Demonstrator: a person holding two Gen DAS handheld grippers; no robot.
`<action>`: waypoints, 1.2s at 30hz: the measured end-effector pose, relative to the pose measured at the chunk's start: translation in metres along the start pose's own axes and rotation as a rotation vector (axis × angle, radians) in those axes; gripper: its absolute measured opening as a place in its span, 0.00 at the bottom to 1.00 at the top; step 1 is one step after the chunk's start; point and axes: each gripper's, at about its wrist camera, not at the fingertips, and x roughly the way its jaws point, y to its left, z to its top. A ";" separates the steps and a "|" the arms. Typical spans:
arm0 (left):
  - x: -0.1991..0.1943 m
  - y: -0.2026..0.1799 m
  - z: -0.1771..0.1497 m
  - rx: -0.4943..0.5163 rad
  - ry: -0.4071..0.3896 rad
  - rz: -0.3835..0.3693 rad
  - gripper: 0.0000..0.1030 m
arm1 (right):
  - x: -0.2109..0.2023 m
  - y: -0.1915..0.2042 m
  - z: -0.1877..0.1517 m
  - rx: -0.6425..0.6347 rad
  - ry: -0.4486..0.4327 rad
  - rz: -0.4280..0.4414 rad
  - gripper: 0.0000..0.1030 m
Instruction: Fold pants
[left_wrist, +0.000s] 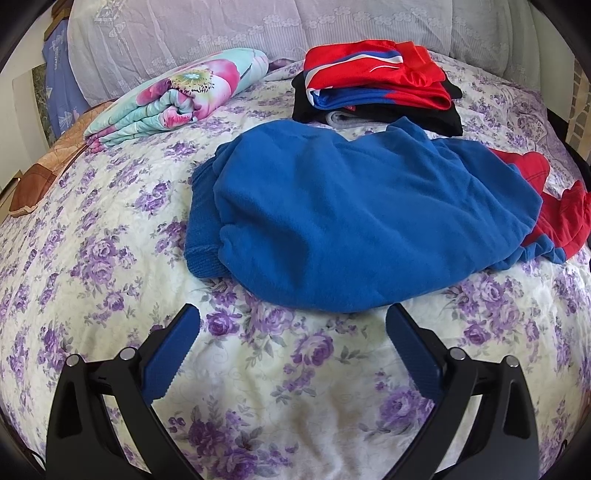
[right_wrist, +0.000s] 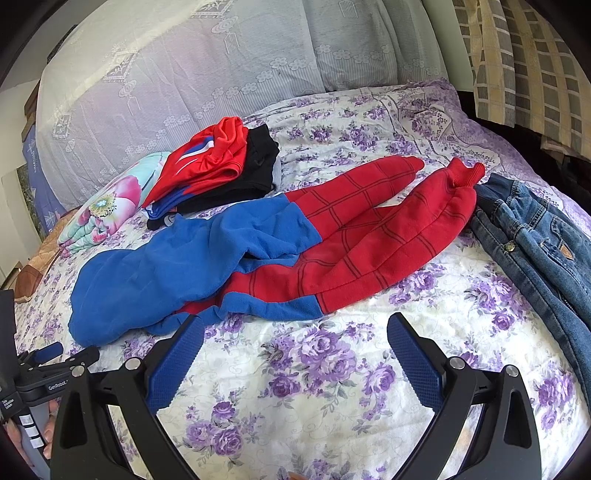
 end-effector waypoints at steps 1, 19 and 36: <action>0.001 0.000 -0.001 0.000 -0.001 0.000 0.96 | 0.000 -0.001 0.000 0.000 0.001 0.000 0.96; 0.002 0.000 -0.001 -0.014 -0.021 -0.010 0.96 | 0.001 0.000 0.001 0.002 0.003 0.000 0.96; 0.054 0.020 0.040 -0.147 0.264 -0.263 0.96 | 0.029 -0.015 0.017 0.043 0.142 -0.034 0.96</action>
